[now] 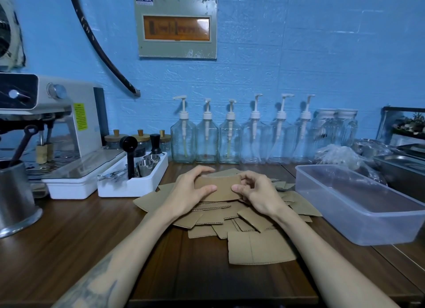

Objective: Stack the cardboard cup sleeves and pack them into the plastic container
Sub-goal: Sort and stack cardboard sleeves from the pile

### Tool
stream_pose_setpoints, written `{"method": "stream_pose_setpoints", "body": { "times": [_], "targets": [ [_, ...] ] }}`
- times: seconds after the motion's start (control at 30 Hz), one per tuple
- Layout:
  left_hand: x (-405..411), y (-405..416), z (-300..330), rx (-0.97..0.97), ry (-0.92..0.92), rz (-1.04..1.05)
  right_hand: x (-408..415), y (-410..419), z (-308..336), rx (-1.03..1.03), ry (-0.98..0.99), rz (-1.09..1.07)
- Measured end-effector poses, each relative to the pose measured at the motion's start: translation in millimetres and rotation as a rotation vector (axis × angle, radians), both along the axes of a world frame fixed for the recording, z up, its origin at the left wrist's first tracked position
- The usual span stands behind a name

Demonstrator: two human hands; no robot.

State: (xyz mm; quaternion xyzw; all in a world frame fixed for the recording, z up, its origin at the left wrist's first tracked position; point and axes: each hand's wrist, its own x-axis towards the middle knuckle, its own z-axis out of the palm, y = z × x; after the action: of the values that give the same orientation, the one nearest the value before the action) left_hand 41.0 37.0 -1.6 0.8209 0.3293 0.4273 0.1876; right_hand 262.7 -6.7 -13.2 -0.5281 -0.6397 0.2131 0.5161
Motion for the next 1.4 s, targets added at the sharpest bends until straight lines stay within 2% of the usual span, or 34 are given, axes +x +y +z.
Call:
{"method": "stream_pose_setpoints", "body": {
  "times": [0.13,0.3,0.57,0.87,1.27,1.4],
  "targets": [
    [-7,0,-3,-0.091,-0.077,-0.042,-1,-5,3,-0.011,0.066,0.042],
    [-13,-9,-3,-0.099,-0.163,-0.05,2,-22,14,-0.016,0.048,0.037],
    [-30,-26,-15,-0.101,-0.123,-0.055,39,-71,12,-0.01,-0.066,-0.091],
    [-35,-34,-21,-0.053,-0.064,-0.088,36,-97,0,-0.126,-0.452,-0.148],
    [-33,-25,-25,-0.071,-0.043,-0.062,32,-93,14,-0.308,-0.808,-0.086],
    [-33,-23,-26,-0.064,-0.051,-0.07,25,-93,20,-0.32,-0.837,-0.083]
  ]
}}
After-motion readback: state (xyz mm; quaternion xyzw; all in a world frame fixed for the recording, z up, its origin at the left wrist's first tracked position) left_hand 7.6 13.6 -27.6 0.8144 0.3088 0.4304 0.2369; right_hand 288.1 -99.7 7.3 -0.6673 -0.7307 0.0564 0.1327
